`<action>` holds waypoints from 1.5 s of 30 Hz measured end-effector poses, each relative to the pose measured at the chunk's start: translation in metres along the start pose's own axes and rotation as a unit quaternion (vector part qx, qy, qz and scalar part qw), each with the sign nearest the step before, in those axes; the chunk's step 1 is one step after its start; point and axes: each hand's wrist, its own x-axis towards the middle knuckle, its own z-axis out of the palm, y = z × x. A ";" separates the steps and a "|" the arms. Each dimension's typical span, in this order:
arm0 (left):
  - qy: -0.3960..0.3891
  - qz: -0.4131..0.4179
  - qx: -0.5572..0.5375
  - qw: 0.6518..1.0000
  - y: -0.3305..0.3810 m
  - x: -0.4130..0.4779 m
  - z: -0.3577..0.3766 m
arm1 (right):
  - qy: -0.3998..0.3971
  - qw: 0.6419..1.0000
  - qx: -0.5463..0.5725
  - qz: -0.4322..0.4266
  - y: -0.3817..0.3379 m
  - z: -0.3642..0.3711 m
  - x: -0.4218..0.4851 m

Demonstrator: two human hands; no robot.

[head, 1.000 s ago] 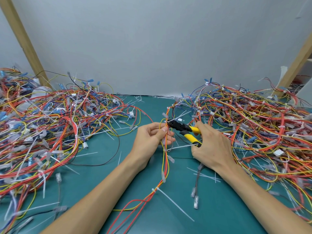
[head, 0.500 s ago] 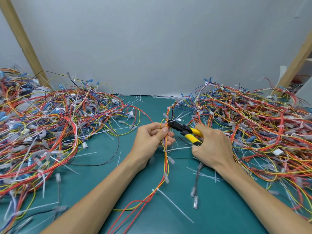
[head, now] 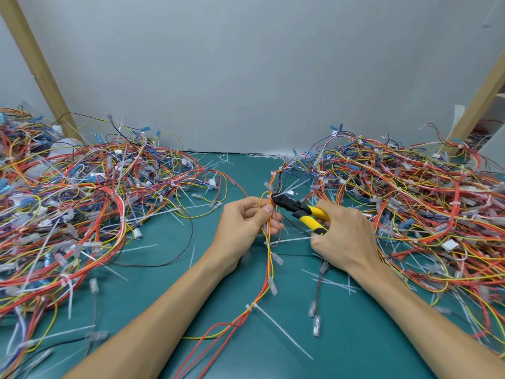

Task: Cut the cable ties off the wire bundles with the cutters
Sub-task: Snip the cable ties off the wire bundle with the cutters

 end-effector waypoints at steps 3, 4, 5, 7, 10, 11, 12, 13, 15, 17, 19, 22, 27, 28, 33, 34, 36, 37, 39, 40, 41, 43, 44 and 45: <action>0.001 -0.001 0.002 1.000 0.000 0.000 0.000 | -0.002 1.000 0.003 -0.001 0.000 0.000 0.000; 0.001 -0.001 0.003 1.000 0.000 0.000 0.000 | -0.002 1.000 0.003 -0.001 0.000 -0.001 0.000; 0.001 -0.001 0.003 1.000 0.000 0.000 0.000 | -0.003 1.000 0.003 0.000 0.000 -0.001 0.000; 0.001 0.000 0.003 1.000 0.000 0.000 0.000 | -0.003 1.000 0.002 0.001 0.000 -0.001 0.000; 0.000 -0.001 0.005 1.000 0.000 0.000 0.000 | -0.006 1.000 0.000 0.003 0.000 -0.001 0.000; 0.000 -0.001 0.004 1.000 0.000 0.000 0.000 | -0.006 1.000 -0.001 0.003 0.000 -0.001 0.000; -0.001 -0.002 0.002 1.000 0.000 0.000 0.000 | -0.007 1.000 -0.001 0.004 0.000 -0.001 0.000; -0.001 -0.003 0.000 1.000 0.000 0.000 0.001 | -0.007 1.000 -0.001 0.004 0.000 -0.001 0.000; -0.001 -0.002 -0.001 1.000 0.000 0.000 0.000 | -0.008 1.000 -0.001 0.005 0.000 -0.001 0.000; 0.000 -0.002 -0.002 1.000 0.000 0.000 0.000 | -0.008 1.000 -0.001 0.006 0.000 -0.001 0.000; -0.001 -0.002 -0.001 1.000 0.000 0.000 0.000 | -0.006 1.000 0.001 0.005 0.001 -0.001 0.000; -0.002 0.000 0.005 1.000 0.001 0.000 0.001 | 0.006 1.000 0.005 0.002 0.000 0.000 0.000; 0.000 0.002 0.007 1.000 0.001 0.000 0.001 | 0.019 1.000 0.007 -0.006 0.001 0.002 -0.001; 0.000 0.001 0.007 1.000 0.001 0.000 0.001 | 0.019 1.000 0.006 -0.007 0.001 0.002 -0.001; 0.001 -0.004 0.004 1.000 0.001 0.000 0.001 | 0.011 1.000 -0.017 -0.016 0.001 0.004 0.000; 0.000 -0.004 0.006 1.000 0.001 0.000 0.001 | 0.013 1.000 -0.015 -0.018 0.001 0.004 0.000; -0.002 -0.005 0.013 1.000 0.001 0.000 0.001 | 0.018 0.999 -0.013 -0.023 0.000 0.004 0.000; -0.003 -0.005 0.015 1.000 0.001 0.000 0.001 | 0.020 0.999 -0.014 -0.026 0.000 0.004 0.000; -0.004 -0.004 0.019 1.000 0.001 0.000 0.001 | 0.021 0.999 -0.016 -0.028 0.000 0.004 0.000; -0.005 -0.004 0.019 1.000 0.000 0.000 0.001 | 0.021 0.999 -0.019 -0.027 -0.001 0.004 0.000; -0.005 -0.004 0.020 1.000 0.000 0.000 0.000 | 0.020 0.999 -0.021 -0.025 -0.001 0.003 0.000; -0.008 -0.003 0.022 1.000 0.000 0.000 0.000 | 0.017 0.999 -0.026 -0.021 -0.001 0.003 0.000; -0.009 -0.003 0.023 1.000 0.000 0.000 0.000 | 0.014 0.999 -0.027 -0.019 -0.001 0.002 0.000; -0.010 -0.003 0.023 1.000 0.000 0.000 0.000 | 0.010 0.999 -0.028 -0.019 -0.001 0.002 0.000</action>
